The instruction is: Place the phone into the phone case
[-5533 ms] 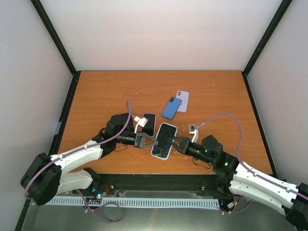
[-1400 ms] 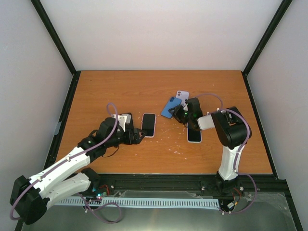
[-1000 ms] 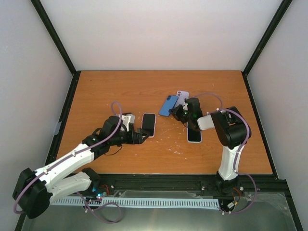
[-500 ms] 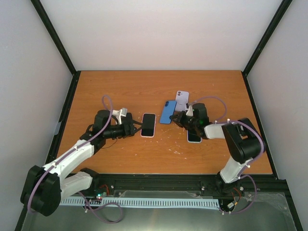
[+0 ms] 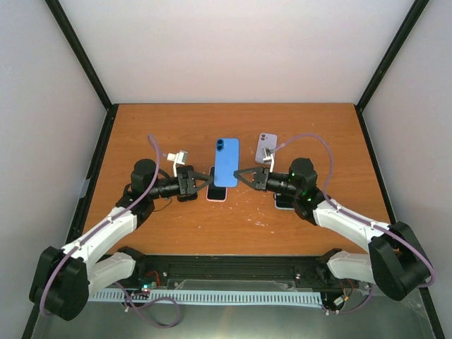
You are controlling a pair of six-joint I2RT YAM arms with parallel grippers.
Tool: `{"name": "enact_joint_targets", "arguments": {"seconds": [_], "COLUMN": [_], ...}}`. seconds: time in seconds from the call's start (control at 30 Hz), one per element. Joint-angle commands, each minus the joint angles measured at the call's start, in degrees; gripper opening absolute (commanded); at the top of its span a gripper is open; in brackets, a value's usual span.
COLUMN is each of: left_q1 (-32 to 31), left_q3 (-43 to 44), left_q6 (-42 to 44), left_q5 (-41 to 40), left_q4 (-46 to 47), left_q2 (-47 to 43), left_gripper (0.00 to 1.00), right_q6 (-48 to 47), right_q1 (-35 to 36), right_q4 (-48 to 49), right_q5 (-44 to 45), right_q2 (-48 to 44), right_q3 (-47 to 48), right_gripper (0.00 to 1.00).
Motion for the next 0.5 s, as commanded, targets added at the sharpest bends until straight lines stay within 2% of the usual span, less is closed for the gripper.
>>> {"name": "enact_joint_targets", "arguments": {"seconds": [0.0,0.27,0.37,0.47], "left_q1": [0.29,0.3,0.3,0.27], "left_q3": [-0.25,-1.94,-3.28,-3.96], "left_q6": [-1.59,-3.92,-5.06,-5.13], "left_q5": [4.01,3.99,4.02,3.49], "left_q4": [6.49,10.99,13.58,13.73], "left_q2": [-3.03,-3.63,-3.65,-4.28], "left_gripper": [0.64,0.45,0.28,0.16], "right_q6": [2.81,5.05,4.61,3.53], "right_q1": [2.25,5.95,6.51,6.53], "right_q4": [5.27,7.8,7.09,5.06], "right_q5": [-1.01,0.16,0.78,1.25], "right_q2": [-1.97,-1.64,-1.34,-1.21], "right_q3": [0.04,0.65,0.78,0.75], "right_gripper": [0.03,0.03,0.03,0.03]}}
